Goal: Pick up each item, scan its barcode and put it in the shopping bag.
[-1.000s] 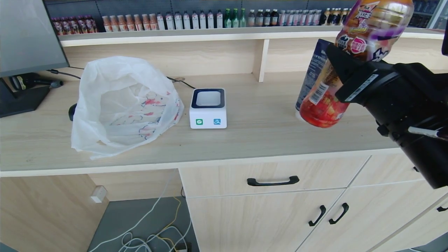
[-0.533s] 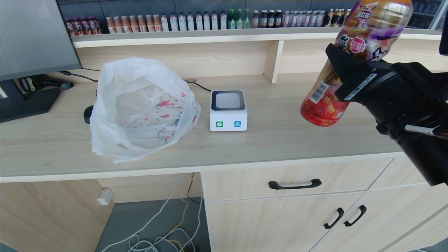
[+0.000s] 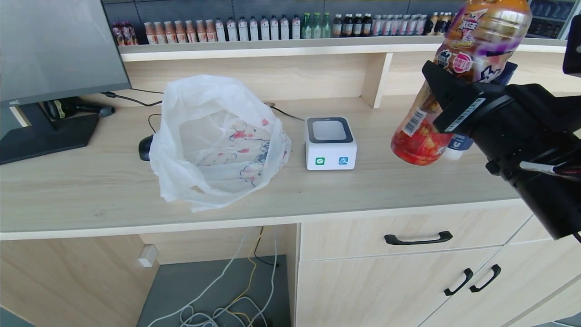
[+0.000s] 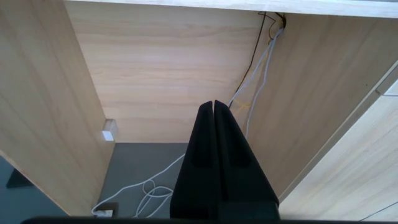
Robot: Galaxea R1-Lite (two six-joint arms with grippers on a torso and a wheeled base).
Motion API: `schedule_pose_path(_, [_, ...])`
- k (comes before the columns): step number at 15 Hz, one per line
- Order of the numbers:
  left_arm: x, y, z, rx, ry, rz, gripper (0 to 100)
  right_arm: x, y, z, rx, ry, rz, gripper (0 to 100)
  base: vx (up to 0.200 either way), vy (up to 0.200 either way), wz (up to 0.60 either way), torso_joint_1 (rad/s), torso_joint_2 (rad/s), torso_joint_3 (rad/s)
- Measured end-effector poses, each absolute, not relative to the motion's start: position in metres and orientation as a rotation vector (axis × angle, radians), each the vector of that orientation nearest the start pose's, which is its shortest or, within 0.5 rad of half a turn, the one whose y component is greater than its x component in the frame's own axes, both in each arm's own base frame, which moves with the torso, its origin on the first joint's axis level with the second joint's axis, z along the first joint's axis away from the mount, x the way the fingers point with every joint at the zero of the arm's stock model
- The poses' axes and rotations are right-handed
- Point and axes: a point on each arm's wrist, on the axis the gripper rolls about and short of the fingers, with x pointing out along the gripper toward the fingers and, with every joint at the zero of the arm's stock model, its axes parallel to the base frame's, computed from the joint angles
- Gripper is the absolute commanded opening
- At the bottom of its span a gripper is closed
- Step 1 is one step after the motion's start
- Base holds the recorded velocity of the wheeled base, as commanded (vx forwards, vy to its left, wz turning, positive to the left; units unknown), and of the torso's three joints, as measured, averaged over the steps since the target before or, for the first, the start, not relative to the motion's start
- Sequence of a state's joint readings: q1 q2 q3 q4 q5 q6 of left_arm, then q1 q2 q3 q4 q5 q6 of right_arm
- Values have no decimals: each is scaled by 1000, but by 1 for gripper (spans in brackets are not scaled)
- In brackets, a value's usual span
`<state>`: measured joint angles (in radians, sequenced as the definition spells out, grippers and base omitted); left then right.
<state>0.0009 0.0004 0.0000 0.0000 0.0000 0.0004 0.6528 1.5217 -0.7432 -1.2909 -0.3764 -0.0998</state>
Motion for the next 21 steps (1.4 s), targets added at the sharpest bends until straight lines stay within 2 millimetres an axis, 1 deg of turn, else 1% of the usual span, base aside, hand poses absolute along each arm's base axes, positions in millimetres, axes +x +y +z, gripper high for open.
schedule_pose_path(3, [-23,0,75,1,1,-1,0,206,149,284,97,-479,268,0,0,0,0,0,0,0])
schedule_pose_path(6, [-23,0,75,1,0,0,0,209,154,286,-87,-522,268,0,0,0,0,0,0,0])
schedule_pose_path(9, [-23,0,75,1,0,0,0,220,163,289,-228,-564,227,0,0,0,0,0,0,0])
schedule_pose_path(10, [-23,0,75,1,0,0,0,222,166,291,-264,-596,229,0,0,0,0,0,0,0])
schedule_pose_path(13, [-23,0,75,1,0,0,0,235,182,294,-425,-783,298,0,0,0,0,0,0,0])
schedule_pose_path(17, [-23,0,75,1,0,0,0,259,205,280,-525,-953,408,0,0,0,0,0,0,0])
schedule_pose_path(19, [-23,0,75,1,0,0,0,271,212,273,-596,-1003,465,0,0,0,0,0,0,0])
schedule_pose_path(21, [-23,0,75,1,0,0,0,282,214,265,-663,-1040,507,0,0,0,0,0,0,0])
